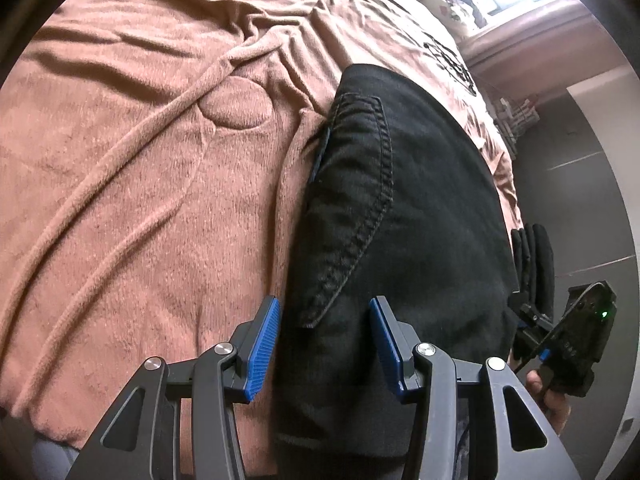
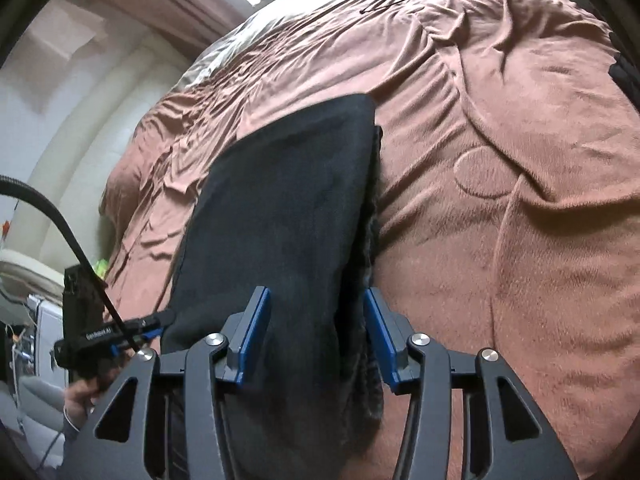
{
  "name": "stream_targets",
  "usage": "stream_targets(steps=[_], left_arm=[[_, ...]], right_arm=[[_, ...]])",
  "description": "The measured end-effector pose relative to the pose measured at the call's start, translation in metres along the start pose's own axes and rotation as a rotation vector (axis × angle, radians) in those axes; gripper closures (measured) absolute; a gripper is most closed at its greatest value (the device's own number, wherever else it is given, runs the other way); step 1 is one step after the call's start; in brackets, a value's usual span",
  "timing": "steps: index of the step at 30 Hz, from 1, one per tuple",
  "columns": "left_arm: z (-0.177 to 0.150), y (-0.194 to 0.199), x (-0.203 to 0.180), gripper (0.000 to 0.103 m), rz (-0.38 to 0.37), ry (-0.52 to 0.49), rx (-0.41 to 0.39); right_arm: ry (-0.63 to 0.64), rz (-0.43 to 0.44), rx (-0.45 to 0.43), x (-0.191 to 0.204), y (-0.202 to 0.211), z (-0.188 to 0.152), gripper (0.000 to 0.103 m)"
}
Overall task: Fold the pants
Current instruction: 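Grasp the folded pants with the left tool while the right tool holds the other edge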
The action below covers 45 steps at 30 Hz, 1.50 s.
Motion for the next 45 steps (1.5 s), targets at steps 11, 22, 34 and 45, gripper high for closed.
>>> stream_targets(steps=[11, 22, 34, 45], left_arm=[[-0.032, -0.012, 0.003, 0.060, -0.051, 0.010, 0.082], [-0.034, -0.010, -0.003, 0.061, -0.022, -0.017, 0.073], [-0.010, -0.017, 0.000, 0.058, -0.055, -0.001, 0.050], [-0.006, -0.008, -0.004, 0.072, -0.109, -0.015, 0.006]], right_arm=[[-0.024, 0.026, 0.083, -0.014, -0.017, -0.011, 0.070], [-0.032, 0.027, 0.087, -0.018, -0.016, -0.003, 0.052], [-0.044, 0.092, 0.092, -0.022, -0.031, 0.008, 0.046], [-0.081, 0.142, 0.093, -0.026, -0.038, 0.015, 0.072]])
Point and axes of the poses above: each gripper's, at about its wrist camera, not at the fingertips, and y roughly against the way its jaws point, x to its left, z to its top, the point moved 4 cm from there along -y, roughly the way its jaws point, and after that the axes turned 11 degrees about x, right-handed, at the moved point
